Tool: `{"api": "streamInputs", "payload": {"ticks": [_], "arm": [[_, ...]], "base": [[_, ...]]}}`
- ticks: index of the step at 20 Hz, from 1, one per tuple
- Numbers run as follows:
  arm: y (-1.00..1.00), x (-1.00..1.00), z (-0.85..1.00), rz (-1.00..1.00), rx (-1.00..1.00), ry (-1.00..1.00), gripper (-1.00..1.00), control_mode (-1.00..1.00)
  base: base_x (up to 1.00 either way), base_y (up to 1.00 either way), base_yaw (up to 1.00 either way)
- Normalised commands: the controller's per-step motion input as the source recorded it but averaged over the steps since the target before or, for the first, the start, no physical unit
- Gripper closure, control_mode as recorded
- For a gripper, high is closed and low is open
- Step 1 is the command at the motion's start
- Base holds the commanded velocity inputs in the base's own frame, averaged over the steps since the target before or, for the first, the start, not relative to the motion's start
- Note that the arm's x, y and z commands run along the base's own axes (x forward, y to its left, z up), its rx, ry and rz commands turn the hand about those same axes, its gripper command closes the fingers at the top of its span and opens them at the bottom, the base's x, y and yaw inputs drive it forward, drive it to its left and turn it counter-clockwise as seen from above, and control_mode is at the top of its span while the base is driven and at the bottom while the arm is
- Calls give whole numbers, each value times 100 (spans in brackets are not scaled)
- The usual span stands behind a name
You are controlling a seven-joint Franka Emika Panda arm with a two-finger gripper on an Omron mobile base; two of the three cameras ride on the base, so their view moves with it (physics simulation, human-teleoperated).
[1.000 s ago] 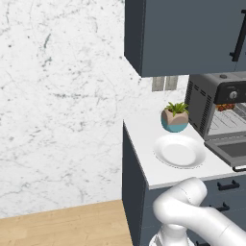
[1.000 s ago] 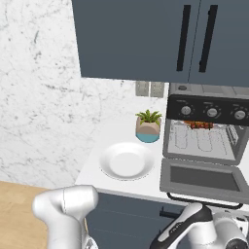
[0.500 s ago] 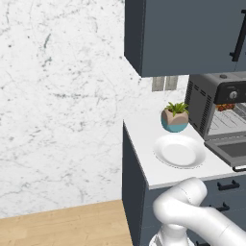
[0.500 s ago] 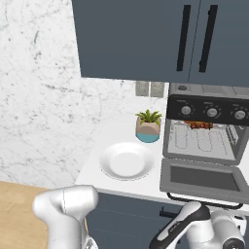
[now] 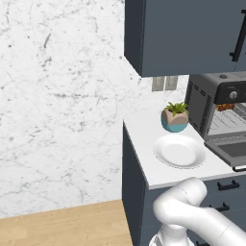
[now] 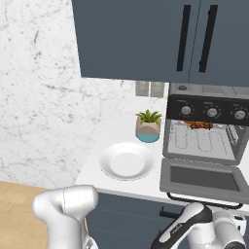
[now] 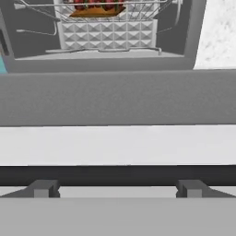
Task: Pick up the kebab skewer and baguette bread, and place them inside the toaster oven. Close the toaster oven door and start by setting the timer.
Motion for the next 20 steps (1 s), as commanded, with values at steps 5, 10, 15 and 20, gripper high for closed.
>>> {"api": "streamInputs", "payload": {"ticks": [5, 10, 15, 20], "arm": [[0, 0, 0, 2, 0, -5, -100, -100], [0, 0, 0, 0, 0, -3, -100, -100], [0, 0, -20, 0, 0, -1, -100, -100], [0, 3, -3, 0, 0, 0, -100, -100]], "base": [[0, 0, 0], [0, 0, 0], [0, 0, 0], [0, 0, 0]]}}
